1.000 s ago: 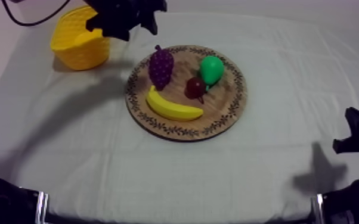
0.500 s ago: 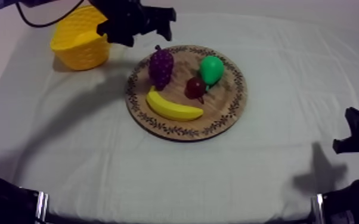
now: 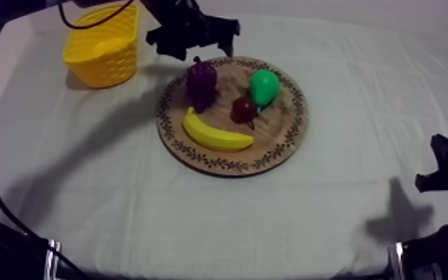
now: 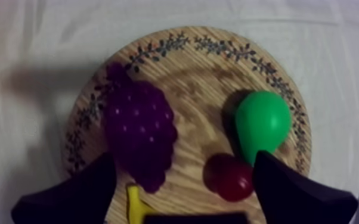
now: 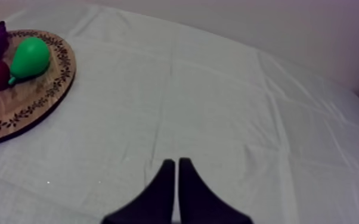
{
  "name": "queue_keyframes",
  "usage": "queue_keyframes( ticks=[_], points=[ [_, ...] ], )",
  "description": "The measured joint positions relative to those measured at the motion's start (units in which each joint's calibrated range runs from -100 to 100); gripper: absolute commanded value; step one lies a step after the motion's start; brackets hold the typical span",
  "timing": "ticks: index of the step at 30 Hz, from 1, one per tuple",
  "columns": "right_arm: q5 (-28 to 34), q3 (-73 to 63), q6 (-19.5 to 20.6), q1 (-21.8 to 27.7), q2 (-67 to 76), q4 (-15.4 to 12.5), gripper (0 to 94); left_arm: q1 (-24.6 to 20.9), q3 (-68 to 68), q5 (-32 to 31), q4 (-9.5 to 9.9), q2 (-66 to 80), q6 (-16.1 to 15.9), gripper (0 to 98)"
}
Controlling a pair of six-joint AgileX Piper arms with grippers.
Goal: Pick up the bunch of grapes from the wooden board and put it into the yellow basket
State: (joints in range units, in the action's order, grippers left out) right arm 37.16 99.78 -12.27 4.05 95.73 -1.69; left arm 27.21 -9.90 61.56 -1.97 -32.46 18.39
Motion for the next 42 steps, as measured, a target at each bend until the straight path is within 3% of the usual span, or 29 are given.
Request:
queue_keyframes(
  ticks=[11,26,42],
  points=[
    [0.0,0.0,0.0,0.0,0.0,0.0,0.5,-2.4,-5.4,0.2,-0.05,-8.5,-1.2,85.3],
    [0.0,0.0,0.0,0.0,0.0,0.0,0.5,-2.1,-9.4,0.8,-1.34,-15.4,-2.1,83.2],
    [0.0,0.0,0.0,0.0,0.0,0.0,0.5,-2.7,-10.1,0.6,-1.48,-17.9,-1.7,64.2]
  ],
)
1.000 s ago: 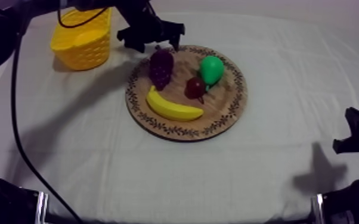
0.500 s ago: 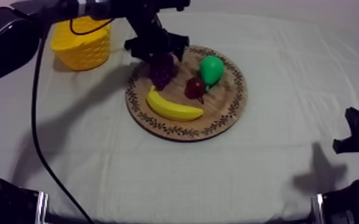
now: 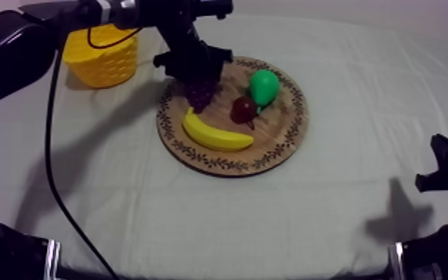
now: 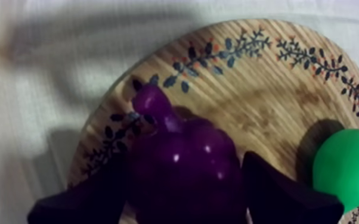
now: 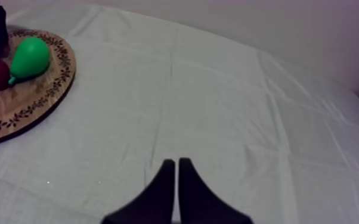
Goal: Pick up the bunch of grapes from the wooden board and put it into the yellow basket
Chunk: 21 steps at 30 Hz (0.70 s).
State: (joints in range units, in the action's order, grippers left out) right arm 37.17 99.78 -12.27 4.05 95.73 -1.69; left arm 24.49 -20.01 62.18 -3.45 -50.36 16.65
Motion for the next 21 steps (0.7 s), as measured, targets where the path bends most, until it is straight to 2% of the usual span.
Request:
queue_keyframes(
  ticks=[11,21],
  points=[
    [0.0,0.0,0.0,0.0,0.0,0.0,0.5,0.0,-0.5,0.1,0.15,-0.4,-0.1,46.8],
    [0.0,0.0,0.0,0.0,0.0,0.0,0.5,0.0,1.1,-1.1,-0.14,0.3,-0.1,45.0]
  ],
)
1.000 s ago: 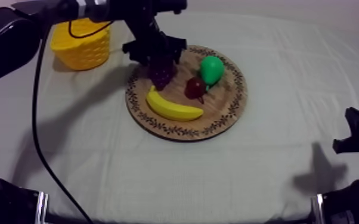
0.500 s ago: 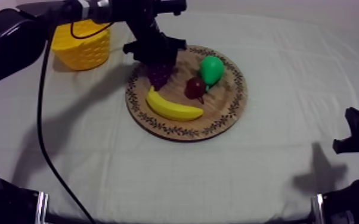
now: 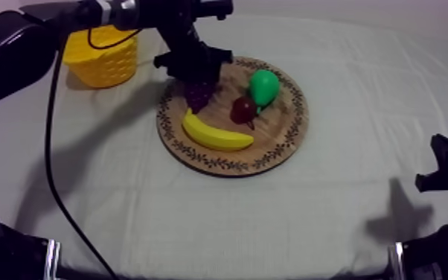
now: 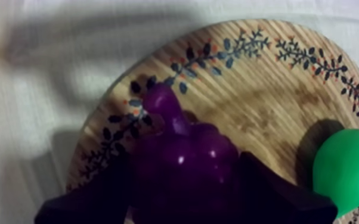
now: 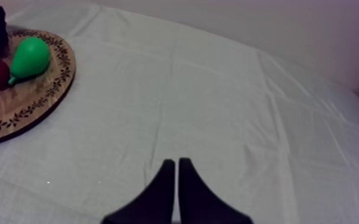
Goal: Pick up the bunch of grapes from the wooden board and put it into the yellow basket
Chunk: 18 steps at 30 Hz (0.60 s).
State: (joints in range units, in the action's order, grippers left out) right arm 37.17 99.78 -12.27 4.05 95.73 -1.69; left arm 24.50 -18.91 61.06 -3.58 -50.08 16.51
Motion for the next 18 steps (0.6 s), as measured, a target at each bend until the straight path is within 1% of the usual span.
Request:
queue_keyframes(
  ticks=[3,8,18],
  points=[
    [0.0,0.0,0.0,0.0,0.0,0.0,0.5,0.0,2.2,-1.4,-0.27,1.5,-0.3,45.2],
    [0.0,0.0,0.0,0.0,0.0,0.0,0.5,0.1,8.6,-5.4,-0.34,7.0,-0.3,45.4],
    [0.0,0.0,0.0,0.0,0.0,0.0,0.5,0.3,18.5,-6.2,-0.39,20.8,-0.4,45.6]
  ],
)
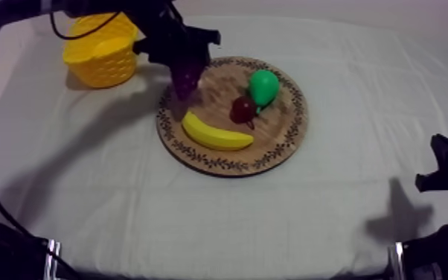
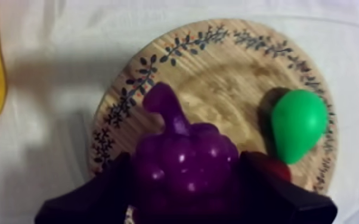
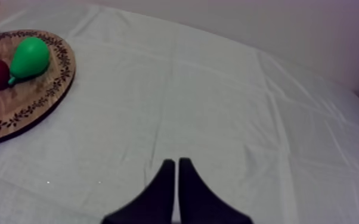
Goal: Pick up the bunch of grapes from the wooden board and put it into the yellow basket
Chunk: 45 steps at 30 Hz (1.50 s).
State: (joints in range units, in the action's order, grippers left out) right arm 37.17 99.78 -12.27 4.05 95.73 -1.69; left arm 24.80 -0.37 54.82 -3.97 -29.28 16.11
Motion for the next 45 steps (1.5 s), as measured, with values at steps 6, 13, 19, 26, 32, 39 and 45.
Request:
queue_keyframes(
  ticks=[6,13,19,26,32,39,45],
  points=[
    [0.0,0.0,0.0,0.0,0.0,0.0,0.5,-0.5,5.3,0.4,-0.36,9.3,-0.6,45.6],
    [0.0,0.0,0.0,0.0,0.0,0.0,0.5,-1.6,15.3,-0.9,-1.59,19.9,-2.7,45.5],
    [0.0,0.0,0.0,0.0,0.0,0.0,0.5,-4.6,22.8,-1.6,-3.01,27.7,-4.4,45.7],
    [0.0,0.0,0.0,0.0,0.0,0.0,0.5,-9.9,27.7,-1.1,-3.65,33.8,-6.3,46.1],
    [0.0,0.0,0.0,0.0,0.0,0.0,0.5,-14.5,26.4,-0.6,-4.09,32.7,-7.8,46.4],
    [0.0,0.0,0.0,0.0,0.0,0.0,0.5,-17.9,20.8,1.3,-4.21,29.0,-8.7,46.7],
    [0.0,0.0,0.0,0.0,0.0,0.0,0.5,-18.9,13.5,3.4,-4.09,24.4,-8.8,47.0]
  ],
)
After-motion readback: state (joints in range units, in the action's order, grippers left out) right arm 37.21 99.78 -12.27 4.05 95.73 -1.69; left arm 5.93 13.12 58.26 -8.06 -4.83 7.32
